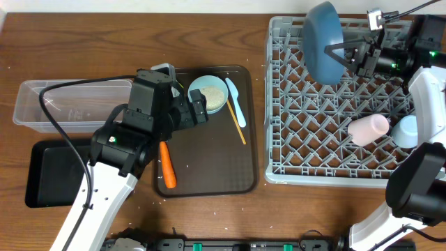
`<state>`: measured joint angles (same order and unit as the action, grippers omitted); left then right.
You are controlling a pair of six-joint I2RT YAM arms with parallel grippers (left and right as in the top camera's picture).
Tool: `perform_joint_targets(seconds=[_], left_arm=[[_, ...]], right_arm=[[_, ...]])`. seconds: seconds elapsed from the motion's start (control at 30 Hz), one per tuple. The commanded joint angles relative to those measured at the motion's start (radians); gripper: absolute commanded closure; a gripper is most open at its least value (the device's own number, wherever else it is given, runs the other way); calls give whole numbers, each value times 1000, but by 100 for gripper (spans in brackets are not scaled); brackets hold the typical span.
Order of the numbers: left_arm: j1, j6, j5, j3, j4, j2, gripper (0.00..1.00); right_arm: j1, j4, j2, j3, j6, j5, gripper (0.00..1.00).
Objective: Sort waste into correct bins and load items into the dishwasher rack
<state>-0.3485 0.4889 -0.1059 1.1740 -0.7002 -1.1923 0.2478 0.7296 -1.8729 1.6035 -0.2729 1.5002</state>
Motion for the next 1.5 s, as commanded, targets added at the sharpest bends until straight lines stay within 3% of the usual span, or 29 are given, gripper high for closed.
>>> perform_joint_targets(seconds=[0.0,0.5,1.07,1.47], left_arm=[[5,-17,-6,9,-3,-4,2],[5,-17,-6,9,-3,-4,2],[5,-17,-6,9,-3,-4,2],[5,-17,-6,9,-3,-4,2]], right_arm=[[-5,-8,5,12,-8,59,99],[21,-4,-17,-19,11,-66,99],[20,-77,-124,-23,38,58,99],[7,-333,-115,-20,311,57,99]])
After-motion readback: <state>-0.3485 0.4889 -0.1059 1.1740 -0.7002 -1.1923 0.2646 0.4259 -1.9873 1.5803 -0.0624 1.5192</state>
